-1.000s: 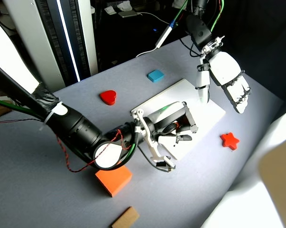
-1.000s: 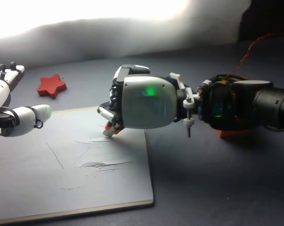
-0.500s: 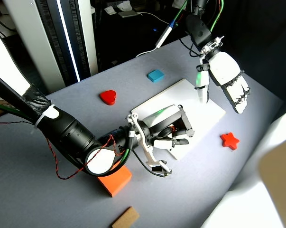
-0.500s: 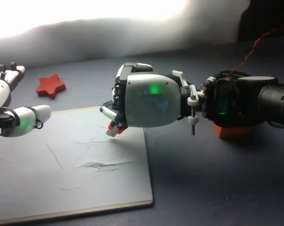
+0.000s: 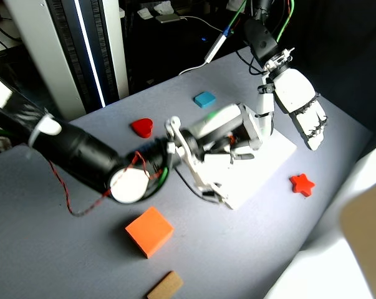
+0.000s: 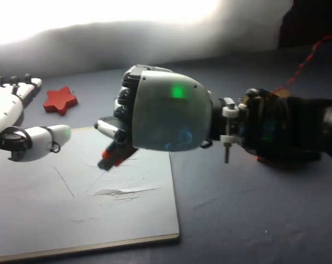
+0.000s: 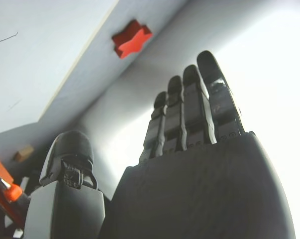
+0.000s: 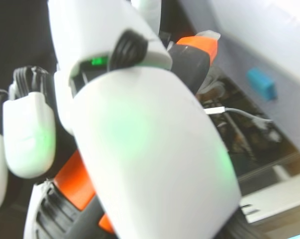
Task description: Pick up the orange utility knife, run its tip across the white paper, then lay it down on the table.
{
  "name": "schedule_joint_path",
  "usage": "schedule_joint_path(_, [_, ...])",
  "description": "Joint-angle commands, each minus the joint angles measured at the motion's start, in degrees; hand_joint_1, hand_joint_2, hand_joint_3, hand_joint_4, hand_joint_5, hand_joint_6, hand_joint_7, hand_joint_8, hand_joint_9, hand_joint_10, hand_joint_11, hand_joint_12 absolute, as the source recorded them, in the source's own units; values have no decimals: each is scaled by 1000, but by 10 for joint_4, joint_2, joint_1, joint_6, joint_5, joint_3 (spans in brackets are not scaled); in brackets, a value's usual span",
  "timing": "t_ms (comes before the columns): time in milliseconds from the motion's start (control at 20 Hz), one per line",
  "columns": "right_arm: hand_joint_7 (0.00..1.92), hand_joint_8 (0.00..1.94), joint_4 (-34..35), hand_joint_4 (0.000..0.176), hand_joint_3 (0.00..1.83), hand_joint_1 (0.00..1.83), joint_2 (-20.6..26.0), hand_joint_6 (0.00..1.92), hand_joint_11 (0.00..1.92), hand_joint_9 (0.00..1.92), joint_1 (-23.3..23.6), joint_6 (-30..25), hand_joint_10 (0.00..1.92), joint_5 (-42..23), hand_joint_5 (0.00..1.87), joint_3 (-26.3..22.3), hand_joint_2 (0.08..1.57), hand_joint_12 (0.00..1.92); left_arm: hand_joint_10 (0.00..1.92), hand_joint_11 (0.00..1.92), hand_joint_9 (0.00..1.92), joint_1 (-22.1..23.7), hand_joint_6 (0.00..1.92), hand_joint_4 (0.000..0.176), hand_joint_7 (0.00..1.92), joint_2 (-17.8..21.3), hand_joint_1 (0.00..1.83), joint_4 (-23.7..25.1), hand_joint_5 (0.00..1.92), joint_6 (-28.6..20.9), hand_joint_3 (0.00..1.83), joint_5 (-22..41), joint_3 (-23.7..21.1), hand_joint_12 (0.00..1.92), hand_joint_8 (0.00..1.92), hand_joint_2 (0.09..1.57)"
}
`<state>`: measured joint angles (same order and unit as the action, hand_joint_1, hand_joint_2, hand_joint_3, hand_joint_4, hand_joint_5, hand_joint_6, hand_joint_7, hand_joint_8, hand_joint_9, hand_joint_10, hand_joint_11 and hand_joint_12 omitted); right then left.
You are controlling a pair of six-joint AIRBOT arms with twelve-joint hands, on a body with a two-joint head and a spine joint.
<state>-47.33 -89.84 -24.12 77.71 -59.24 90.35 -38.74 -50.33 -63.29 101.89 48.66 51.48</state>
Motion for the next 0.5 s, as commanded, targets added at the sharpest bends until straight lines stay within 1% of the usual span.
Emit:
schedule_joint_path(0, [1500,1941,46,176,0,1497,13,1921,1656,1605,7,1,1921,-25,1350,-21,1278,1921,0,0,128,8,3,7,128,6,71,27,19,6,0,47,-2,681,2,1276])
schedule_joint_path(50, [1500,1941,68,176,0,1497,30,1921,1656,1605,7,-6,1921,-1,1349,-52,1277,1921,2,0,134,10,1,6,121,6,56,27,9,9,1,46,-6,692,0,1278])
schedule_joint_path(100, [1501,1941,108,176,0,1492,55,1921,1655,1604,6,-21,1921,37,1342,-96,1280,1921,1,0,130,11,0,5,114,6,52,27,5,10,2,45,-15,694,0,1279])
schedule_joint_path(150, [1511,1941,126,176,0,1494,73,1921,1662,1608,5,-42,1921,67,1335,-125,1277,1921,0,0,127,12,0,4,114,5,49,28,2,11,2,45,-22,678,0,1281])
schedule_joint_path(200, [1513,1941,127,176,0,1495,93,1921,1664,1609,4,-66,1921,92,1334,-153,1278,1921,0,0,120,13,0,5,105,4,39,30,0,11,2,45,-30,658,1,1284])
schedule_joint_path(250, [1524,1941,129,176,0,1495,110,1921,1668,1613,3,-95,1921,120,1350,-175,1283,1921,7,0,142,13,6,5,123,3,67,33,23,11,0,45,-36,713,5,1275])
schedule_joint_path(300, [1527,1941,136,176,0,1493,131,1921,1667,1616,3,-124,1921,159,1357,-200,1286,1921,4,0,137,14,3,7,108,3,59,35,22,12,0,47,-44,700,1,1275])
schedule_joint_path(350, [1525,1941,145,176,0,1499,152,1921,1666,1616,5,-159,1921,200,1363,-224,1281,1921,3,0,141,15,0,5,119,2,52,35,17,16,0,52,-53,716,4,1275])
schedule_joint_path(400, [1527,1941,160,176,0,1502,165,1921,1665,1616,5,-174,1921,221,1372,-238,1275,1921,2,0,121,16,0,4,104,1,28,35,3,19,2,55,-58,671,2,1283])
schedule_joint_path(450, [1527,1941,171,176,0,1502,177,1921,1665,1616,5,-187,1921,240,1372,-248,1275,1921,2,0,121,19,0,4,104,0,28,35,3,25,2,59,-64,671,2,1283])
